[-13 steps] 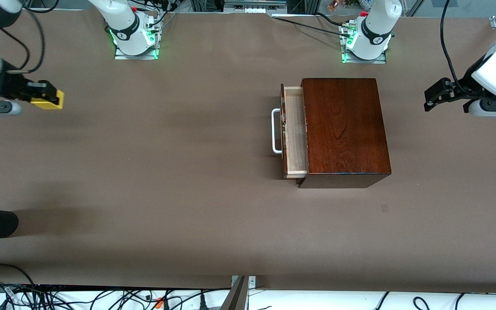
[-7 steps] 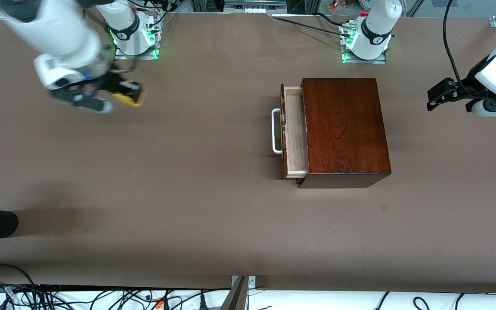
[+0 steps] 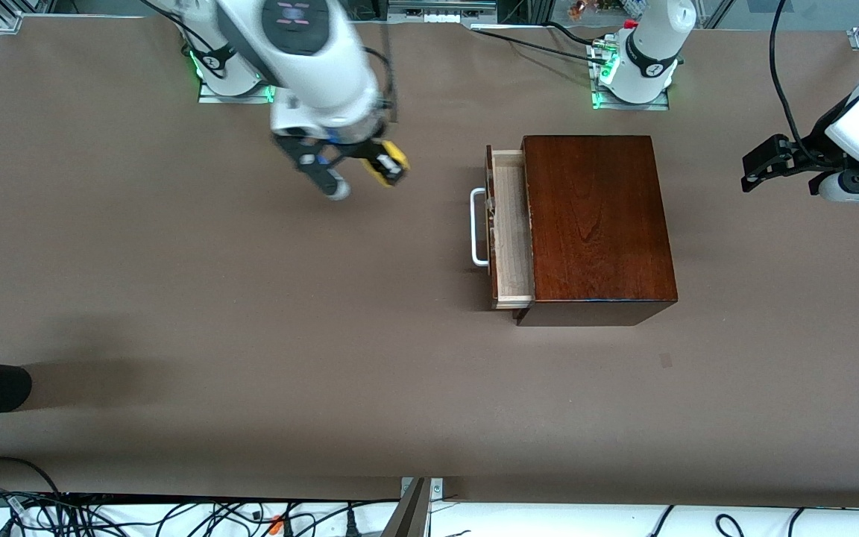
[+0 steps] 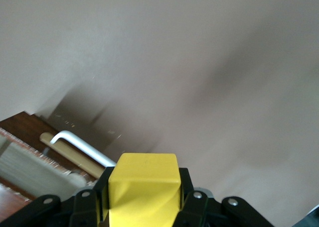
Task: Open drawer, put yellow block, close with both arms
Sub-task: 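Carry the yellow cube with the right gripper over the open drawer, then lower the cube into the drawer and open the right gripper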
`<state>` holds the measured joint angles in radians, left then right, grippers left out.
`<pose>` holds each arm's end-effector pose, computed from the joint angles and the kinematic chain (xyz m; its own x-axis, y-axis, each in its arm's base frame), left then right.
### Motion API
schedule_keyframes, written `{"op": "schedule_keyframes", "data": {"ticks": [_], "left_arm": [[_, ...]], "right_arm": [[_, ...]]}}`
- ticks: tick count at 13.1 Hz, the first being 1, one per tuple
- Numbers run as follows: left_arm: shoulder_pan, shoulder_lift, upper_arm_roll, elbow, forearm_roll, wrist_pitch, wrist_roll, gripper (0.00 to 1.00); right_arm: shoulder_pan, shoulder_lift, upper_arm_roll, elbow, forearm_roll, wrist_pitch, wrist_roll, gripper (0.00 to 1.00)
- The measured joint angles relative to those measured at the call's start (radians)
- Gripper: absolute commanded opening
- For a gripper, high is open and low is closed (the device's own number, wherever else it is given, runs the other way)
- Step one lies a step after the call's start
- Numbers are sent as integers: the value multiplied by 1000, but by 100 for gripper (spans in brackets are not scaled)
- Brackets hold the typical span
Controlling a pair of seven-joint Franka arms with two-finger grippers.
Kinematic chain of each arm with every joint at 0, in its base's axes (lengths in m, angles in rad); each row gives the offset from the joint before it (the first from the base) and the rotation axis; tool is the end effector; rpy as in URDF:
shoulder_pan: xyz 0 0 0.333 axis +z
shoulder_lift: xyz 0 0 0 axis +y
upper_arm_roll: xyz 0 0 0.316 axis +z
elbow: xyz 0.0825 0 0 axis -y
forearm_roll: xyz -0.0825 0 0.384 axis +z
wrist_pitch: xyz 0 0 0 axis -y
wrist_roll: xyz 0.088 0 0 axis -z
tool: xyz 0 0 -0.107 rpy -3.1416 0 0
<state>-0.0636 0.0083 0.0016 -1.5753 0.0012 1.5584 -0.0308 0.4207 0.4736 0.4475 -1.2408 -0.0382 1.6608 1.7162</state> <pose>0.5544 -0.0343 0.6167 0.9992 -0.0312 -0.0251 -0.0312 -0.9995 -0.0020 0.4946 0.4750 0.5154 0.6219 -0.7673 -0.1566 -0.7729 -0.6336 0.0350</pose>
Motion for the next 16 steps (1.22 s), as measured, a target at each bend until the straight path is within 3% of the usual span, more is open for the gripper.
{"op": "schedule_keyframes", "data": {"ticks": [3,7,12,16], "left_arm": [[1,0,0,0,0,0,20,100],[21,0,1,0,0,0,69,100],[24,0,0,0,0,0,76,100],[24,0,-3,0,0,0,76,100]], "right_arm": [[130,128,-12,122,-40,27,258,0],[241,213,-64,157,-44,132,549,0],[322,263,-142,165,-44,221,706,0],[349,301,-154,204,-44,260,742,0]]}}
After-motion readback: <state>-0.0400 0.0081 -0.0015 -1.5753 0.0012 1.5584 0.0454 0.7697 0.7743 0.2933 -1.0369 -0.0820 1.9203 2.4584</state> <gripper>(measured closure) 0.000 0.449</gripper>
